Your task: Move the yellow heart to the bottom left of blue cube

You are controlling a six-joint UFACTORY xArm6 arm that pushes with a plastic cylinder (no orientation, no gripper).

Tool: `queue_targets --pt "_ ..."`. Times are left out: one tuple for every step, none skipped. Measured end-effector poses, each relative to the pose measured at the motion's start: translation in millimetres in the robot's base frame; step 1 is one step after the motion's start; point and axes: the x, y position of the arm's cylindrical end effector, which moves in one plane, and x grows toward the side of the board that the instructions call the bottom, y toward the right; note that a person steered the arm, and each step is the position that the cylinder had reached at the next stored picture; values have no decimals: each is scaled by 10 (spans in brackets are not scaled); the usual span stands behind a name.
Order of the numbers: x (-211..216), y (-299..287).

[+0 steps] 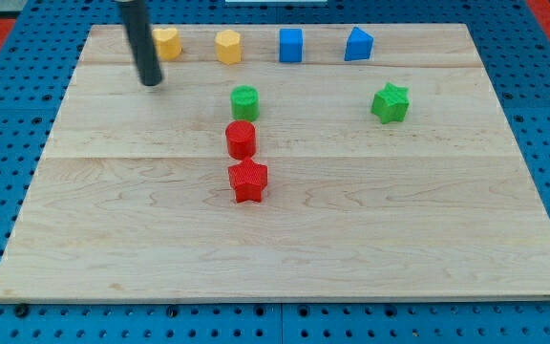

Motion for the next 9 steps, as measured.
queue_targets --pt "0 -835" --pt "-251 -886" --pt "-614 -307" --pt "-936 -91" --pt "-641 410" --pt "-478 993" --pt "-528 993" --pt "-620 1091" --pt "-629 1616"
